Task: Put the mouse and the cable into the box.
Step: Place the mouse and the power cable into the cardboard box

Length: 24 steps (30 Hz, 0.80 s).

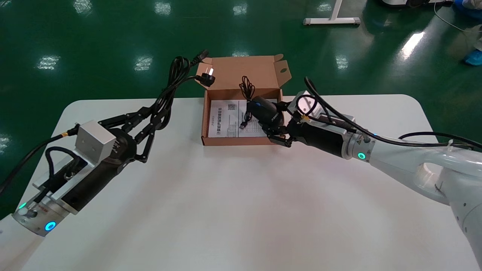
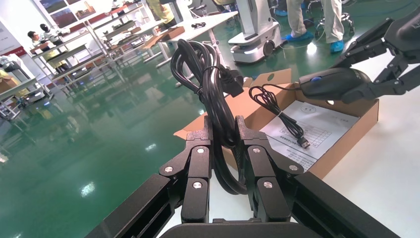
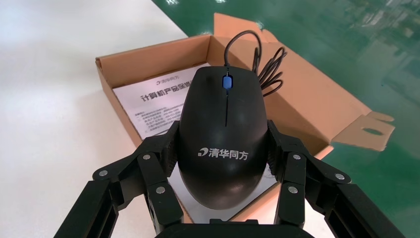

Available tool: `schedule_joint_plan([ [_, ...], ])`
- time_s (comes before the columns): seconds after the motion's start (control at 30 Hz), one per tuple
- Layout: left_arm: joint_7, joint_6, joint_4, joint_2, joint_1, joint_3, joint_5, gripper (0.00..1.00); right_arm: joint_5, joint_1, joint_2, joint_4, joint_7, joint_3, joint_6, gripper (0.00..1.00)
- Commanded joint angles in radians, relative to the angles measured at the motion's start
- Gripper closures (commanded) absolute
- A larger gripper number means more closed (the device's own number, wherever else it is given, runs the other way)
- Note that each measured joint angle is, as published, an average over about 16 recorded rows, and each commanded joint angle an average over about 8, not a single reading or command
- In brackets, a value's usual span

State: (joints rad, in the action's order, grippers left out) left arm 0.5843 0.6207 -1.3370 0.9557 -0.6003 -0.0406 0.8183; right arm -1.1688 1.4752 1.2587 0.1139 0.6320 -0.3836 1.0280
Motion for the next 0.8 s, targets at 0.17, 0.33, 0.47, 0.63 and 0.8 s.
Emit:
schedule_joint_plan([
  [0.17, -0.004, 0.002, -0.002, -0.01, 0.003, -0.002, 0.003, 1.0, 0.012, 0.0, 0.016, -0.044, 0.041, 0.009, -0.019, 0.93],
  [0.33, -0.004, 0.004, -0.005, -0.021, 0.019, 0.004, 0.002, 1.0, 0.016, 0.001, 0.027, -0.067, 0.064, 0.012, -0.034, 0.36],
  [0.47, -0.001, 0.001, -0.004, -0.019, 0.031, 0.007, 0.001, 1.0, 0.018, 0.005, 0.03, -0.079, 0.074, 0.014, -0.035, 0.0],
  [0.63, 0.002, -0.003, 0.0, -0.011, 0.033, 0.003, 0.005, 1.0, 0.02, 0.009, 0.032, -0.09, 0.082, 0.016, -0.032, 0.0],
  [0.8, 0.001, -0.005, 0.007, -0.009, 0.034, -0.002, 0.009, 1.0, 0.022, 0.012, 0.033, -0.097, 0.087, 0.017, -0.03, 0.0],
])
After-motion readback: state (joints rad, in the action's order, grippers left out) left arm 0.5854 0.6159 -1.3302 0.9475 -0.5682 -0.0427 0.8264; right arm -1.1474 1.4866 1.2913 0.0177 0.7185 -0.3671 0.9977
